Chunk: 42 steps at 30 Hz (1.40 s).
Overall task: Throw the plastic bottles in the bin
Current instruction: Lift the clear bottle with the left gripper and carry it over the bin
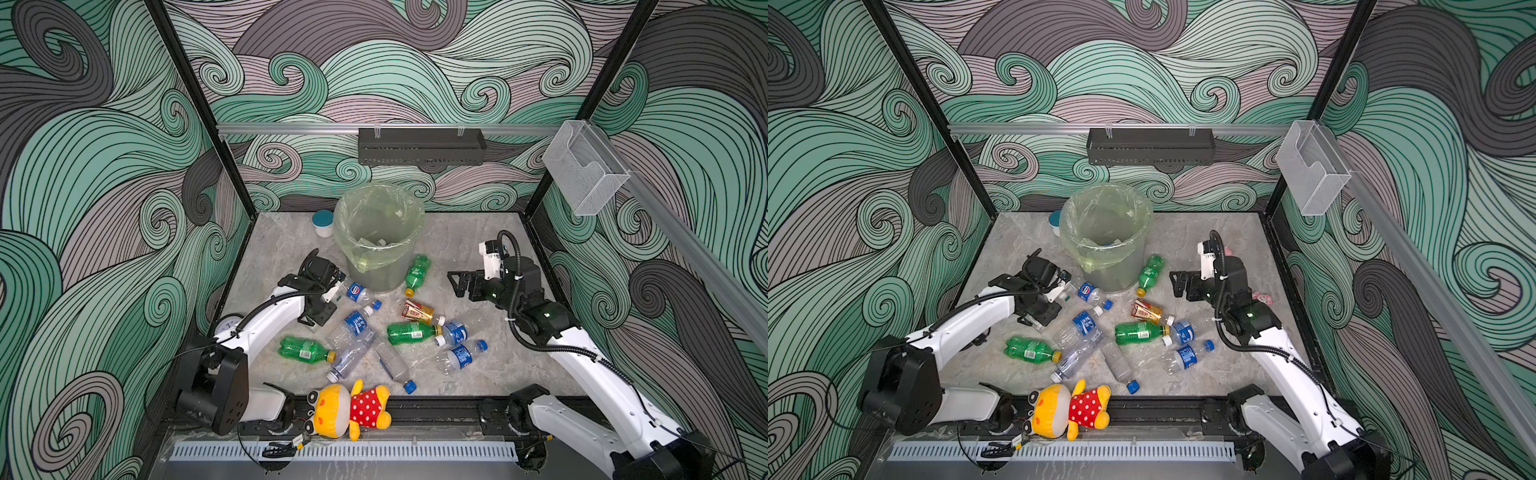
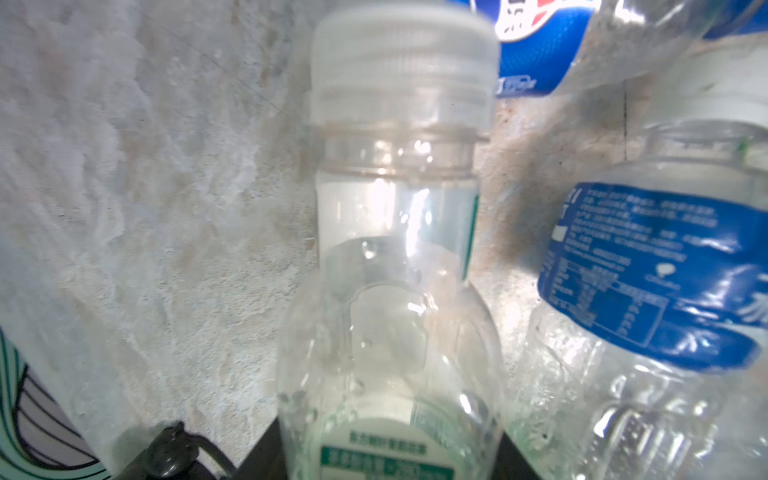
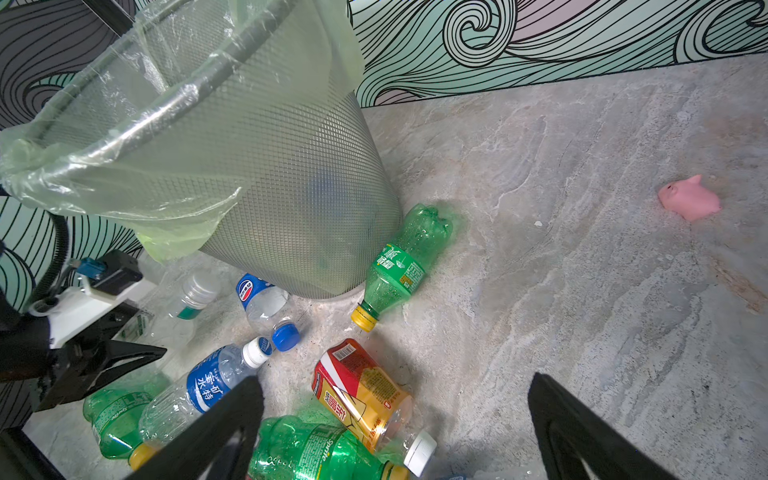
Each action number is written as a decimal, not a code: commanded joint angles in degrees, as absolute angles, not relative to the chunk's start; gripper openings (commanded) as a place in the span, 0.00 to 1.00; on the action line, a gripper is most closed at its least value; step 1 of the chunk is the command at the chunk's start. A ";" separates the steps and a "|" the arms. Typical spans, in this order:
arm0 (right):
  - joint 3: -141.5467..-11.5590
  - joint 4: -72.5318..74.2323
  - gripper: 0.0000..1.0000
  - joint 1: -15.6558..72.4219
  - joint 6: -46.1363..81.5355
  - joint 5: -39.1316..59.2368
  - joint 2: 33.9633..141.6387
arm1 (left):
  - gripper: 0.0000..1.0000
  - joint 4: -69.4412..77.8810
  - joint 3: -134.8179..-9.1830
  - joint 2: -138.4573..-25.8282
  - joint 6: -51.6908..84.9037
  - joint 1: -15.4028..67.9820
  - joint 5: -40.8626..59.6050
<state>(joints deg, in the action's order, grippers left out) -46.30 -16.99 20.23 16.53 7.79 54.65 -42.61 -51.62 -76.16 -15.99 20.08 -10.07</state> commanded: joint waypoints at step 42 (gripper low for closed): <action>-52.25 -28.50 1.00 19.95 13.65 7.03 55.09 | 0.70 -41.96 -108.51 -86.83 3.16 21.94 8.07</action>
